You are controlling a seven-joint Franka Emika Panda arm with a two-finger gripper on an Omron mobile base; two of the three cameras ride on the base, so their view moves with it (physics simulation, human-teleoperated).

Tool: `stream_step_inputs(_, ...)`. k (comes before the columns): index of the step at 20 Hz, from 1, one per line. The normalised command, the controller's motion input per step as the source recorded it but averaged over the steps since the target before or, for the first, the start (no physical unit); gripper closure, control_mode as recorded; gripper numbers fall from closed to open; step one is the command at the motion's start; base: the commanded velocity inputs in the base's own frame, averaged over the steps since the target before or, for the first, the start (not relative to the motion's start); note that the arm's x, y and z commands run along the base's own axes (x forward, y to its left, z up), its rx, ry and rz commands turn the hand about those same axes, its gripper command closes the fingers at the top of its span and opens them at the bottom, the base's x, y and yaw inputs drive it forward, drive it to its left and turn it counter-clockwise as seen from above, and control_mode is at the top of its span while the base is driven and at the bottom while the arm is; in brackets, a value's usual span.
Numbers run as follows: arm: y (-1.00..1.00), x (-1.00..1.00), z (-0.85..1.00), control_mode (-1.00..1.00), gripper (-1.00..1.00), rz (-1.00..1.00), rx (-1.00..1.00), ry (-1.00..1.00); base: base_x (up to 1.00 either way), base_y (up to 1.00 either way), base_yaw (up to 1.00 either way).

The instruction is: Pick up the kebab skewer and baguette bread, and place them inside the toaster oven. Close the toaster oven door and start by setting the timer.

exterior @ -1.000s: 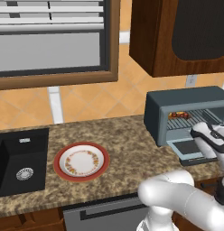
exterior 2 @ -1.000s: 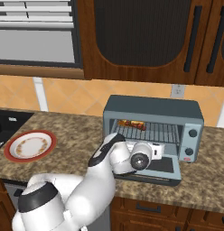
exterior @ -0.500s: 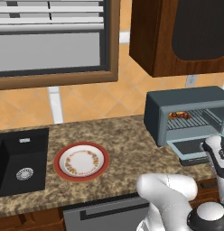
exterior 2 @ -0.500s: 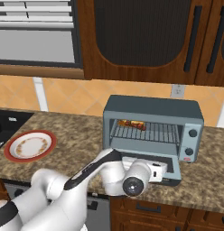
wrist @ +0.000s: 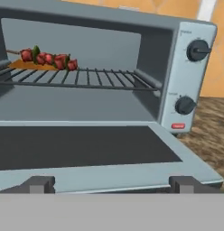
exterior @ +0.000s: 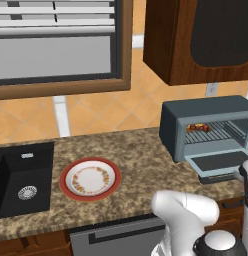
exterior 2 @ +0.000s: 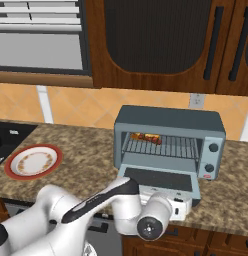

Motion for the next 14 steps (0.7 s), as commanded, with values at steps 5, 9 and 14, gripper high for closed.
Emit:
stream_step_inputs(5, -0.45, 0.0, 0.0, -1.0, -1.0, 0.05, 0.01, 0.16, 0.0, 0.0, 0.0)
stream_step_inputs(9, -0.43, -0.03, -0.14, -1.0, -1.0, 0.05, 0.02, 0.23, 0.0, 0.0, 0.0)
stream_step_inputs(14, -0.38, 0.0, -0.24, -1.0, -1.0, 0.04, 0.02, 0.22, 0.0, 0.0, 0.0)
